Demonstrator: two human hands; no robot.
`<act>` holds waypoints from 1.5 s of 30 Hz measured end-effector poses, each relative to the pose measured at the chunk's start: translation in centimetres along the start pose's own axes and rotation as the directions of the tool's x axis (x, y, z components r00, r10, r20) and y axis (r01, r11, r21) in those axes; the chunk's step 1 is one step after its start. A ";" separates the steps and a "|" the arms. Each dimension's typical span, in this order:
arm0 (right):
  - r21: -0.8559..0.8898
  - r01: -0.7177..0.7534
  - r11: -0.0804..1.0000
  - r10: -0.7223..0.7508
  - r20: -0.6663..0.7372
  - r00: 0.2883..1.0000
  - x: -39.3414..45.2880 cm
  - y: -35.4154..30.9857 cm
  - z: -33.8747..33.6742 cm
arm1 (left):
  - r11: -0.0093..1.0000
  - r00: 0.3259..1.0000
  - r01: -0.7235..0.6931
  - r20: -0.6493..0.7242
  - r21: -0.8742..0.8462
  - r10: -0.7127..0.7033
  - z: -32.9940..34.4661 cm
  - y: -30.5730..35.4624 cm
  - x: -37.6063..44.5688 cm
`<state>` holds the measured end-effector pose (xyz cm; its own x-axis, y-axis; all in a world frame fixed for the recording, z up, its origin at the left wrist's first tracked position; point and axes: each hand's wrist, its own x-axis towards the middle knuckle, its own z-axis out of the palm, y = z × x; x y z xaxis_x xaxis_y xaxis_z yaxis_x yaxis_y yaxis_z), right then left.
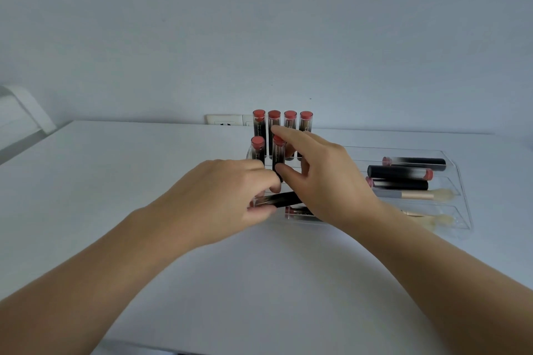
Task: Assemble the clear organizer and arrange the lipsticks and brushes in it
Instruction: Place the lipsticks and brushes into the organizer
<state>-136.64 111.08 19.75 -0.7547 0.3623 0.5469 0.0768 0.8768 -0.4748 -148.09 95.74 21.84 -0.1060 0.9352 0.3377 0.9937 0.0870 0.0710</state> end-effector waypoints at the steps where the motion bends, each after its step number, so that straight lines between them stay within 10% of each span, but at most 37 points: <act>1: 0.000 0.007 1.000 -0.007 0.000 1.000 0.0 0.0 -0.1 | 0.999 0.999 -0.040 -0.024 -0.002 0.040 -0.2 -0.2 -0.2; 8: -0.005 0.042 0.999 -0.042 -0.012 0.999 0.0 0.0 -0.2 | 0.996 0.992 -0.065 -0.110 -0.068 0.058 -1.1 -1.9 -1.5; 19: -0.029 0.057 0.998 -0.058 -0.042 0.997 -0.1 -0.1 -0.4 | 0.770 0.944 0.087 -0.195 -0.632 -0.267 -0.6 -2.5 -1.5; 37: -0.039 0.071 0.997 -0.072 -0.019 0.997 0.4 -0.3 -0.4 | 0.858 0.960 0.048 -0.215 -0.512 -0.182 0.4 -2.4 -1.3; 45: -0.024 0.079 0.997 -0.080 -0.029 0.996 0.3 -0.1 -0.3 | 0.987 0.934 -0.002 -0.354 -0.161 -0.056 1.8 -2.3 -1.5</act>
<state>-136.64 111.21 20.15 -0.7389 0.3000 0.6033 0.0323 0.9101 -0.4131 -150.15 94.77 19.46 -0.1677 0.7471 0.6432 0.9749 0.0289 0.2207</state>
